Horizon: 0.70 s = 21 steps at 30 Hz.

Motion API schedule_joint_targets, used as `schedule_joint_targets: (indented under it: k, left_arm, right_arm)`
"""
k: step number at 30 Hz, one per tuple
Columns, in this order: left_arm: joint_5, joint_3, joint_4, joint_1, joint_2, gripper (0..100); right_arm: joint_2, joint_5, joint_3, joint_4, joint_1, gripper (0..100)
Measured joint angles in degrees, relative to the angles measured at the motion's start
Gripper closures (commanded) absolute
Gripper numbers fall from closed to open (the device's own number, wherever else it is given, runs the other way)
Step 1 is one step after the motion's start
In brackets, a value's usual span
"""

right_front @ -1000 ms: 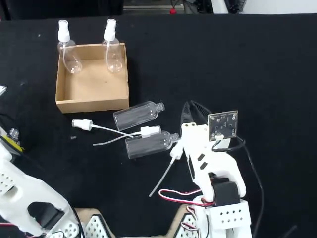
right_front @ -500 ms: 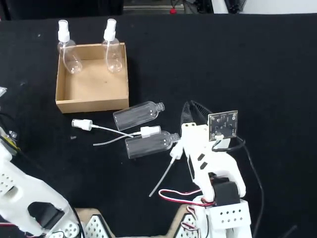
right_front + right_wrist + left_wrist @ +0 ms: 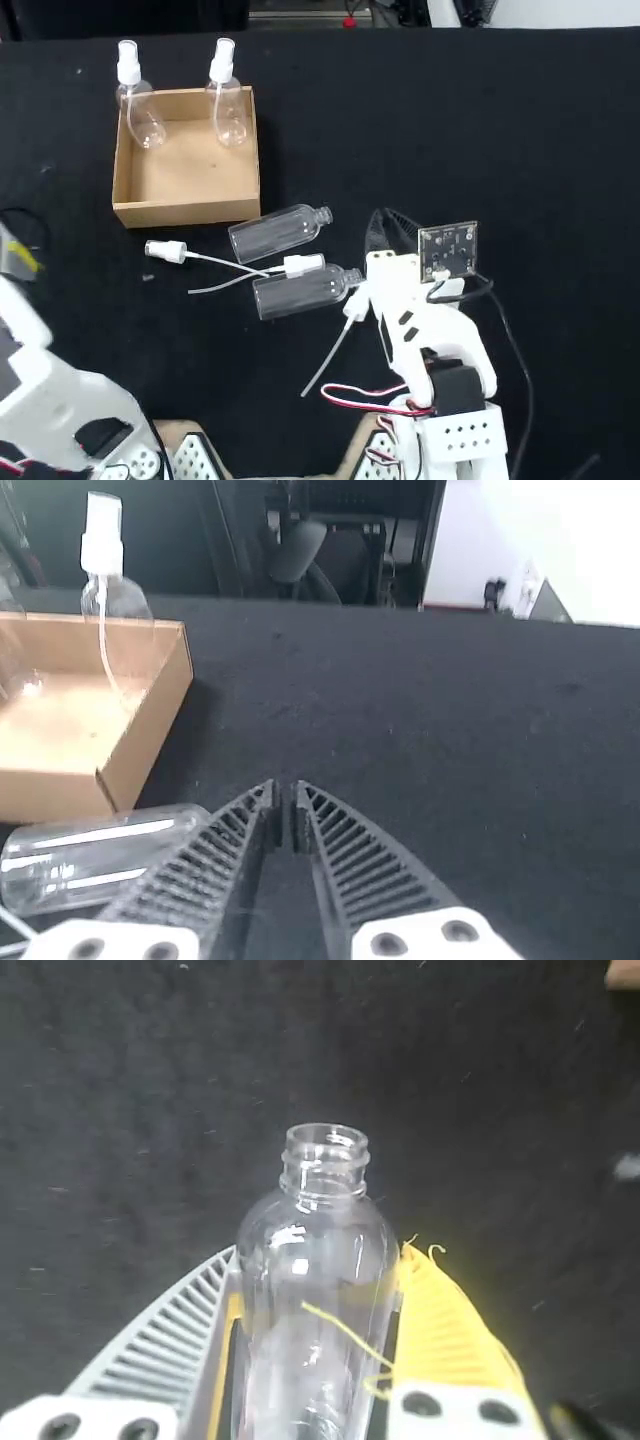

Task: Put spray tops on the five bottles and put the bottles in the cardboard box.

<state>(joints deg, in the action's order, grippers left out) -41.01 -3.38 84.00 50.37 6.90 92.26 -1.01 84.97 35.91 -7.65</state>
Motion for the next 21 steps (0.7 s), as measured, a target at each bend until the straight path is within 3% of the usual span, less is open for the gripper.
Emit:
schedule_joint_targets:
  k: [12,21]
  left_arm:
    - [13.98,36.57,-20.48,-6.95,-27.52,89]
    - [28.4,49.41,-23.56,-14.07,-39.3,89]
  right_arm:
    - [0.0,0.0,-2.29,2.37,-0.18,97.3]
    - [0.0,-2.81,-2.81,2.37,-1.14,97.3]
